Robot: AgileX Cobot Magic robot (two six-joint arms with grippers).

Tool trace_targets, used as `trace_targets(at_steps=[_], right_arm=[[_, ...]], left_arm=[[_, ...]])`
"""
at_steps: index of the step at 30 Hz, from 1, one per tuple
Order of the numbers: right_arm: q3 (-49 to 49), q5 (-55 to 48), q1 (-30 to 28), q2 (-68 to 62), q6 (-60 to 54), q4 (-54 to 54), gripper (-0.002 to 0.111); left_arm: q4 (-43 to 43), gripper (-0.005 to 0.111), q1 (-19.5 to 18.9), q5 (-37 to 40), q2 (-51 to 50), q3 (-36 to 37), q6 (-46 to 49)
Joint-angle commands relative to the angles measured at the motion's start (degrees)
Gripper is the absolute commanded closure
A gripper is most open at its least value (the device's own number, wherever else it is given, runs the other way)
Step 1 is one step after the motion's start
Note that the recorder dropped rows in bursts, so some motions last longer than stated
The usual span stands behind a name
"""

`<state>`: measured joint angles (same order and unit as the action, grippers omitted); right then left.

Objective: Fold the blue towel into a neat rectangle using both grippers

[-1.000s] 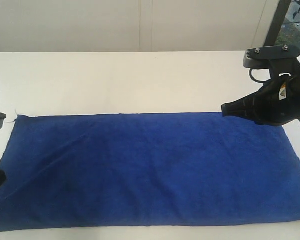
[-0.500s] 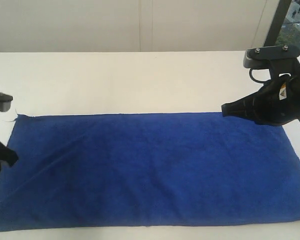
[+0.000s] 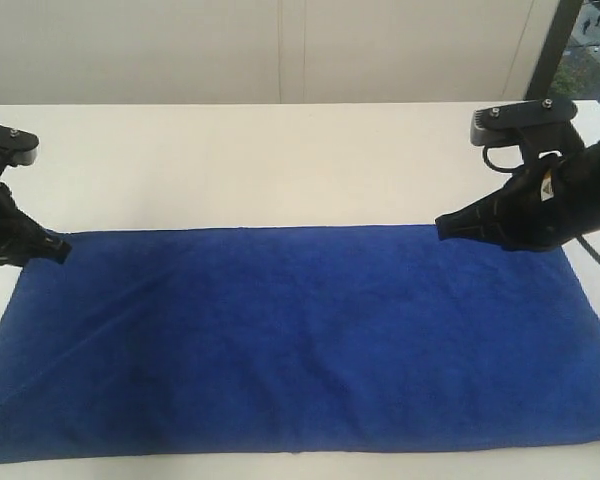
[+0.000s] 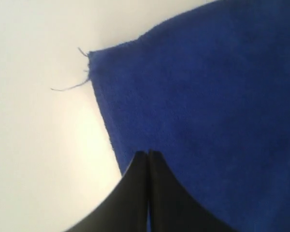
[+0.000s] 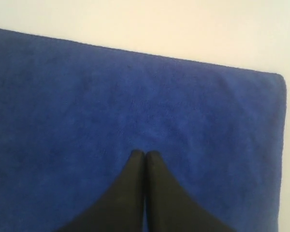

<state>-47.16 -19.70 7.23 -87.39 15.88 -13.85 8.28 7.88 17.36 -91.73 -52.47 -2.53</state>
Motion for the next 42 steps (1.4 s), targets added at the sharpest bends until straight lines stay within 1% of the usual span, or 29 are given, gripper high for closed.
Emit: trace_targets(at_steps=[1,7,17,21,24,30,40,42], right_arm=[[-2.92,0.11,-3.38,-4.43,-0.59,-1.29,0.108],[-5.38,0.72,-8.94,-11.37,-0.47,-1.52,0.108],[-7.13,7.82,-14.52,-17.73,-0.68,-4.53,0.108],[-7.13,9.68,-16.37,-19.73,-0.68,-5.22,0.108],[-7.13,10.13,-17.08,-20.4,-0.68,-5.34,0.108],[-7.13,11.32,-17.58,-22.06,-0.68,-6.33,0.108],[-7.13,13.96,-17.58,-22.17,-0.68,-6.33,0.108],[-7.13,13.96,-17.58,-22.05,-0.79,-6.33,0.108]], left_arm=[[-0.09,0.107,-1.6,-1.37,-3.69,-2.49,0.01],[-0.09,0.107,-1.6,-1.13,-9.97,-6.26,0.01],[2.04,0.107,-1.6,-3.41,-16.57,-10.48,0.01],[3.99,0.107,-1.6,-5.31,-18.72,-10.97,0.01],[5.23,0.107,-2.01,-7.08,-19.85,-10.97,0.01],[5.64,0.107,-4.39,-8.24,-21.46,-10.97,-0.1],[5.64,0.107,-4.41,-8.39,-21.46,-10.97,-0.1],[5.64,0.107,-4.41,-7.21,-21.27,-10.97,-0.1]])
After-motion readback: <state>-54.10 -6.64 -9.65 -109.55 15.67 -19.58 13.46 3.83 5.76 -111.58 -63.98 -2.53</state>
